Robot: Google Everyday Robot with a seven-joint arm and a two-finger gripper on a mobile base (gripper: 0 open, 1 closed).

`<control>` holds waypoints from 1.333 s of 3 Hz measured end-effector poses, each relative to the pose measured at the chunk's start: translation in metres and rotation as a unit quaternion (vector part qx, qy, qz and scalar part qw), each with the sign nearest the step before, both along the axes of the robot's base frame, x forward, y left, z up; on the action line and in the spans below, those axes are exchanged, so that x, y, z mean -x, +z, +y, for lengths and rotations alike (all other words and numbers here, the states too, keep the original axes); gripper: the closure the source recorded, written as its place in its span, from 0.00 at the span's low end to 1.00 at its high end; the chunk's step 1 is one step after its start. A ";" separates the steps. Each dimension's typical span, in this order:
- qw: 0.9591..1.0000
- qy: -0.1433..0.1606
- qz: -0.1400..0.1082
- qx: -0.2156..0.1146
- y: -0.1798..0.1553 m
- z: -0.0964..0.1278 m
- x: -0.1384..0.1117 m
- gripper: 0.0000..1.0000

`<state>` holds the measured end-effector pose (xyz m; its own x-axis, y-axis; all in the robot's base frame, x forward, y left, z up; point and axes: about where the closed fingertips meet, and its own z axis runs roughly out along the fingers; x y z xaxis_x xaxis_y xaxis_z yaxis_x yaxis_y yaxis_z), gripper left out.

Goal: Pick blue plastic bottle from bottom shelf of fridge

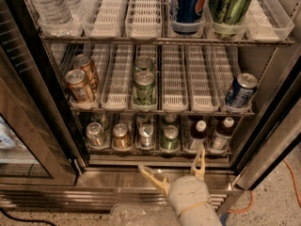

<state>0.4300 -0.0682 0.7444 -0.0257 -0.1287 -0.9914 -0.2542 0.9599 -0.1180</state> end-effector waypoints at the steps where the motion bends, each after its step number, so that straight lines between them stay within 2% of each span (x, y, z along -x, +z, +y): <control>1: 0.997 -0.067 -0.005 -0.041 -0.030 -0.036 -0.024 0.00; 2: 0.989 -0.126 -0.010 -0.078 -0.047 -0.079 -0.047 0.00; 3: 0.989 -0.126 -0.010 -0.078 -0.047 -0.079 -0.047 0.00; 4: 0.987 -0.133 -0.014 -0.088 -0.056 -0.079 -0.050 0.00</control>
Offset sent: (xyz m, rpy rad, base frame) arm 0.0708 -0.1277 -0.0697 0.2389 -0.0224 -0.3876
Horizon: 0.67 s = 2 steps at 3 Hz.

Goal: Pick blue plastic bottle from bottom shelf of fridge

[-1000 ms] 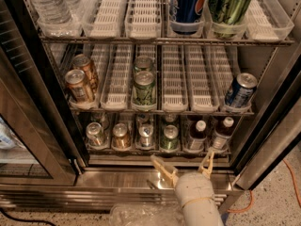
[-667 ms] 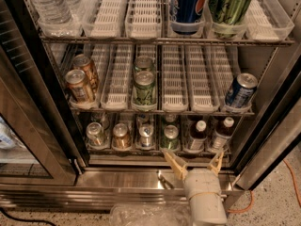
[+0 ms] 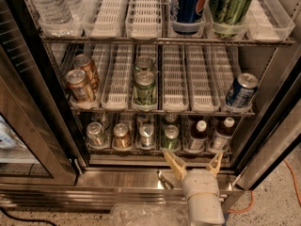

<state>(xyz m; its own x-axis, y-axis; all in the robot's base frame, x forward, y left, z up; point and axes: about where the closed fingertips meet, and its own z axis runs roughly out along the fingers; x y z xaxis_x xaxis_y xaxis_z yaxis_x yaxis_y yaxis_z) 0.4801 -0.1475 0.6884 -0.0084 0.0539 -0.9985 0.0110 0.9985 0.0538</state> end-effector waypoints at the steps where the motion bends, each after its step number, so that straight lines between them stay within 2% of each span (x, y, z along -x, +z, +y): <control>1: 1.000 -0.010 -0.014 -0.015 -0.024 -0.006 -0.002 0.00; 2: 0.999 -0.011 -0.037 -0.009 -0.046 -0.014 -0.001 0.00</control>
Offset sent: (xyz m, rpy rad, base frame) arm -0.0008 -0.0178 -0.0713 -0.0055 -0.1390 0.0022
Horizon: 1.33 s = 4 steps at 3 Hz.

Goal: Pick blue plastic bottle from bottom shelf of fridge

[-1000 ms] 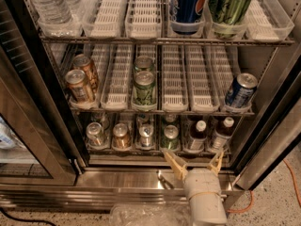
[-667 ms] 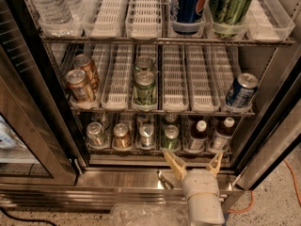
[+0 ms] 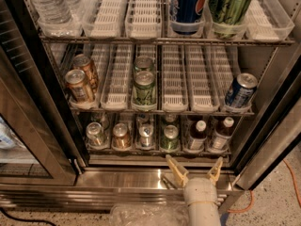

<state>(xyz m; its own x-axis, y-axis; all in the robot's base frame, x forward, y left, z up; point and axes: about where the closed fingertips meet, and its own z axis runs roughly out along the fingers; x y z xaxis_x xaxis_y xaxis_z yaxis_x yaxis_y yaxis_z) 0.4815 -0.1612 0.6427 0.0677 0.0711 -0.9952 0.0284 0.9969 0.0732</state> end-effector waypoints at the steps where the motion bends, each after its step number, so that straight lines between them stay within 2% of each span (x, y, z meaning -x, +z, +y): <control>1: 0.998 0.020 -0.024 0.058 -0.021 -0.009 0.002 0.00; 2: 0.999 0.004 -0.016 0.040 -0.033 -0.014 -0.012 0.00; 3: 0.999 0.004 -0.016 0.040 -0.032 -0.014 -0.013 0.00; 4: 0.999 0.004 -0.016 0.040 -0.032 -0.014 -0.013 0.19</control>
Offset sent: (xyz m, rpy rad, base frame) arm -0.0039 -0.0142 -0.0331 -0.1687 -0.0568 0.0570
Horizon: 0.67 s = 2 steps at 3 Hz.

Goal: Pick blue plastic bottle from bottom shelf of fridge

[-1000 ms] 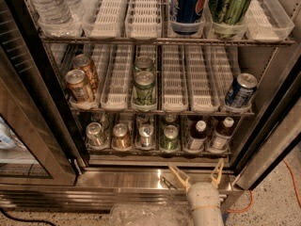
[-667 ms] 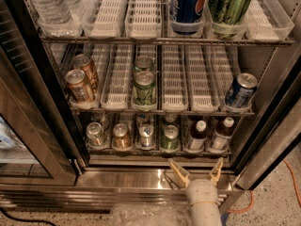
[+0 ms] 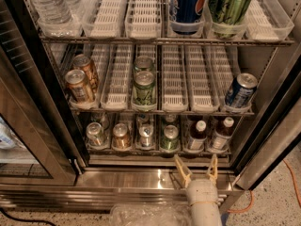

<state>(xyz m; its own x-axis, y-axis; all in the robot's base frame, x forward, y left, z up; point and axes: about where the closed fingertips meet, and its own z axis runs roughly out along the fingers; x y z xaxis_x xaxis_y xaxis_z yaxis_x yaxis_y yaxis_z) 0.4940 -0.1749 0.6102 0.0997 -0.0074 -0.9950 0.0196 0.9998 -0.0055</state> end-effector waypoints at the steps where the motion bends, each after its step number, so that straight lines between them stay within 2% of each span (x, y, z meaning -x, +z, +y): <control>1: 1.000 0.000 0.000 0.000 0.000 0.000 0.000 0.43; 2: 1.000 0.000 0.000 0.000 0.000 0.000 0.000 0.39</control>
Offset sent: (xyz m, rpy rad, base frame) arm 0.0000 0.0000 0.0000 0.0000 0.0000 0.0000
